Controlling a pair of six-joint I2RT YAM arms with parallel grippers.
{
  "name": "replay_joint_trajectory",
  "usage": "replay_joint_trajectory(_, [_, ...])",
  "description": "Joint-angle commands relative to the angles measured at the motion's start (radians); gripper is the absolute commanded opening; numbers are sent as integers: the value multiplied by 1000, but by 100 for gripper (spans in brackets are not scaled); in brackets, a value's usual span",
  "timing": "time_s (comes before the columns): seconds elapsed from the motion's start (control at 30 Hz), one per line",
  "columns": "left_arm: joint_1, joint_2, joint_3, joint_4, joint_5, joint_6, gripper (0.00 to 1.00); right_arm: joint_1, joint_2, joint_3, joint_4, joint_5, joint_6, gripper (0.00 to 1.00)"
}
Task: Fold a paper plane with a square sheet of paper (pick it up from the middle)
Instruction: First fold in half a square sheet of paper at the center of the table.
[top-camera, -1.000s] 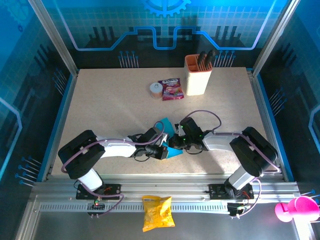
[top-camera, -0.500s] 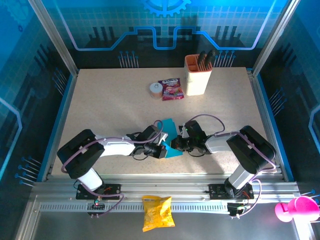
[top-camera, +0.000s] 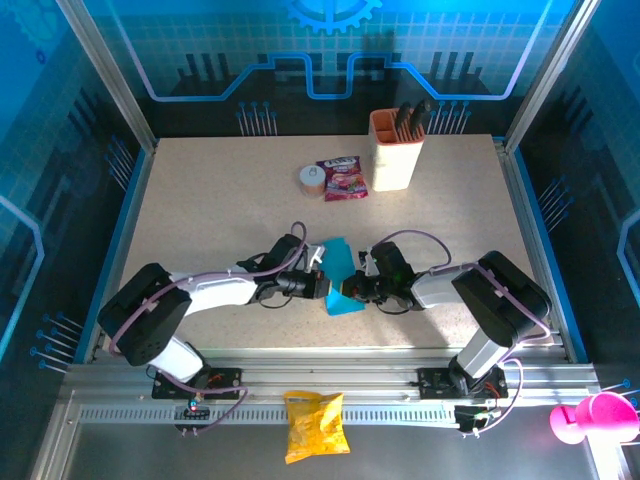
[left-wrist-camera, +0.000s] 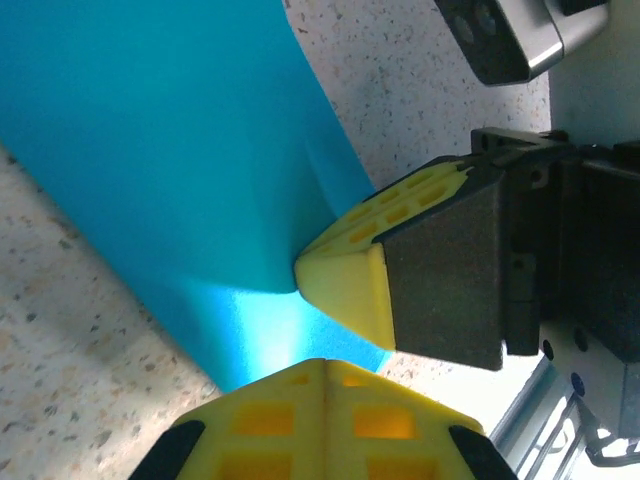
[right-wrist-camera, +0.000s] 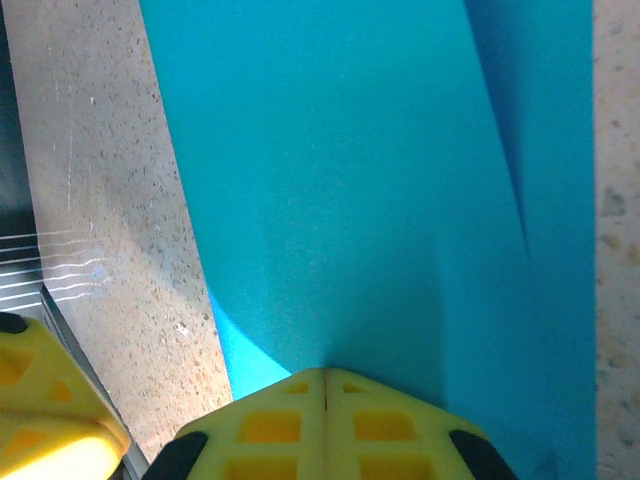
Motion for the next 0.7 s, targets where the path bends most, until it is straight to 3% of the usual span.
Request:
replay_joint_trajectory(0.0, [2,44,9,33,42,-15,0,-7,43,-37,-66,49,3,0])
replay_joint_trajectory(0.37, [2,143,-27,38,-18,-3,0,-8,36,-54,-58,49,8,0])
replay_joint_trajectory(0.67, [23,26,36,-1,-15,-28,0,-9,37,-53,-52,46,12,0])
